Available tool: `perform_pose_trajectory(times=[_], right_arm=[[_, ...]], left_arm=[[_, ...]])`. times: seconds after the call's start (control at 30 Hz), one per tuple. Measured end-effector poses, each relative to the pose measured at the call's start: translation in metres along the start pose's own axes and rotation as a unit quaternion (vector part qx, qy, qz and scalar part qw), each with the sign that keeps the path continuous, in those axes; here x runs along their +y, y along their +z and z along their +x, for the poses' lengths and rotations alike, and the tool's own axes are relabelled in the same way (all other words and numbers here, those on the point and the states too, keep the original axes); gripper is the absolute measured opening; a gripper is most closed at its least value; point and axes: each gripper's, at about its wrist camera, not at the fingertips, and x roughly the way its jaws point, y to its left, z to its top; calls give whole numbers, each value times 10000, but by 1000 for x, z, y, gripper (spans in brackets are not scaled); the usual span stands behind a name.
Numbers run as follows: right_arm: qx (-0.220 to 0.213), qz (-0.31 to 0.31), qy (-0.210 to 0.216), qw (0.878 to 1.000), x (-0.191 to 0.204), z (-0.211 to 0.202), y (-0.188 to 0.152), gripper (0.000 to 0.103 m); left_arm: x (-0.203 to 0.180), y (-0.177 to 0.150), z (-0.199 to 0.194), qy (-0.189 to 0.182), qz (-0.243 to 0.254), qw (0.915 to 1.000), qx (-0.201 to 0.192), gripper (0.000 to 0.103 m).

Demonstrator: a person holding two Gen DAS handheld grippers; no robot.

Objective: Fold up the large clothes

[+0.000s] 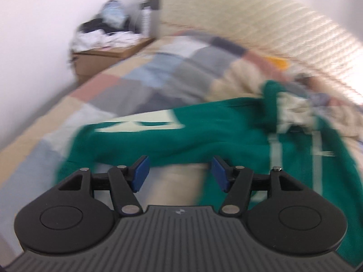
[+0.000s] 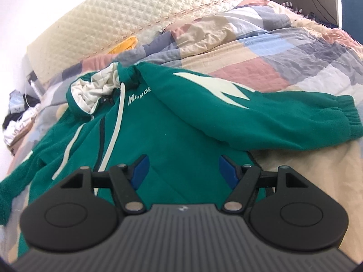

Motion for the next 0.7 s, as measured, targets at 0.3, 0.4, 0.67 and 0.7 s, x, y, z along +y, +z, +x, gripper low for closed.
perform_pose_trajectory(times=[0.3,0.4,0.67,0.7], right_arm=[[-101,555,-56,9984,-34,-18,2,70],[-190,631,-123,9977,-41,-20,7,70],[-412,928,-177,9947,-60,-5,23,70],[-424,945,-174,9945,-62,-2,25,70]], left_arm=[[-134,-51,-32,-1415,111,9892,374,67],[-165,-82,-42,-1582,504,9852,421,67],[-172,-157,-10,-1485,1112,9799,730,68],[-166,-161,-3,-1464,1116,9798,781,68]])
